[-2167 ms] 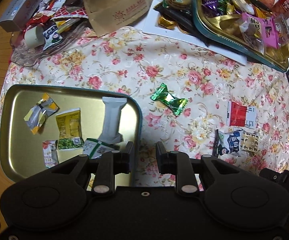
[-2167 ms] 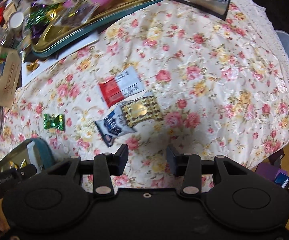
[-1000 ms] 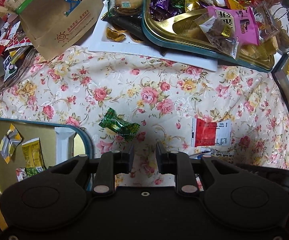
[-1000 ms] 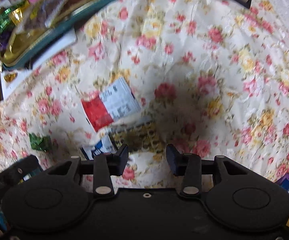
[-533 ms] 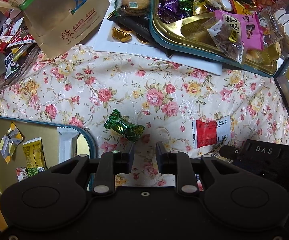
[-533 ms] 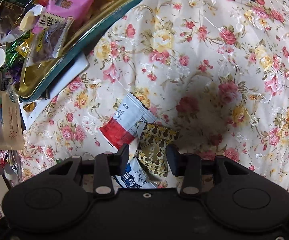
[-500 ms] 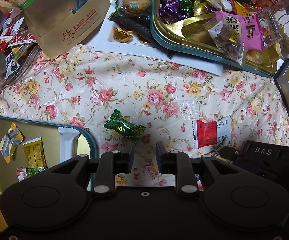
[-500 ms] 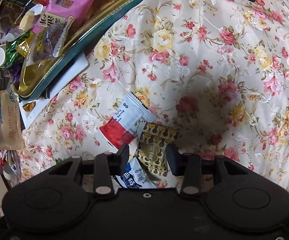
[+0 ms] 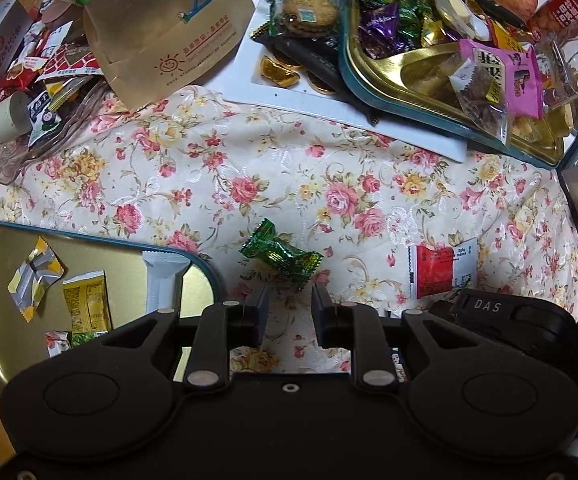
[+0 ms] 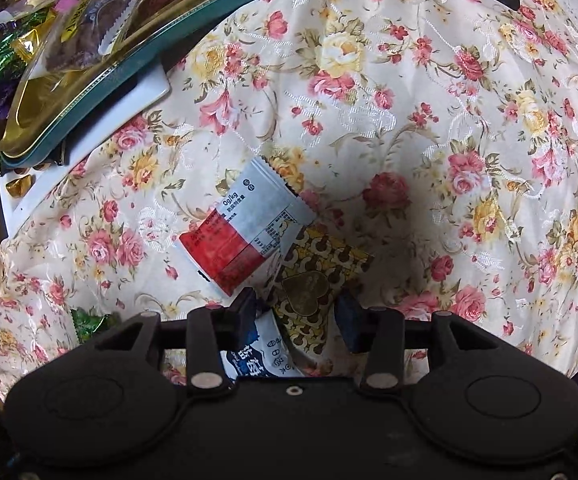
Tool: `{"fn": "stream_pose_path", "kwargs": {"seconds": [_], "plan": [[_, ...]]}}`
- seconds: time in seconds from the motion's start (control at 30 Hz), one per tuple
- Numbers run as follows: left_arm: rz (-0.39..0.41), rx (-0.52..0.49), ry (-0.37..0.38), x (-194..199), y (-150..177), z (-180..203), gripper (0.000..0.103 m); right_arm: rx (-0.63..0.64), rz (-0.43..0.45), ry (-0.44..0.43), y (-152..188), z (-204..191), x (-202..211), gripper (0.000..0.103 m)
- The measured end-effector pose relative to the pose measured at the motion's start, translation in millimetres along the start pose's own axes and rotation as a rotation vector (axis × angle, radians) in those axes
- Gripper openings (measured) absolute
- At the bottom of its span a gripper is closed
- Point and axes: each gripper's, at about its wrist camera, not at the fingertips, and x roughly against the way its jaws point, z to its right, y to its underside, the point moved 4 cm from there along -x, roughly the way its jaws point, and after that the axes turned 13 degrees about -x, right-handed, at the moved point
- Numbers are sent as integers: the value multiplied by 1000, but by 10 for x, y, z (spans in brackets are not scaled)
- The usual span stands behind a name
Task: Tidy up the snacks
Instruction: 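Grasp the gold-patterned packet with the right tool while the left tool grasps the dark blue packet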
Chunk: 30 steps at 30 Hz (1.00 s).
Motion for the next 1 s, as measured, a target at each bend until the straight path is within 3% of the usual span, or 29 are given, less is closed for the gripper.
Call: {"fn": "stream_pose_path", "kwargs": {"seconds": [0.2, 0.47, 0.63, 1.0], "plan": [[10, 26, 13, 30, -8, -90, 31, 6, 17, 21, 33, -93, -108, 36], [16, 41, 13, 10, -30, -102, 31, 137, 176, 30, 16, -225, 190, 36], [14, 62, 23, -34, -41, -56, 31, 142, 199, -31, -59, -220, 393, 36], [17, -102, 26, -111, -56, 484, 31, 39, 182, -15, -336, 237, 526, 36]]}}
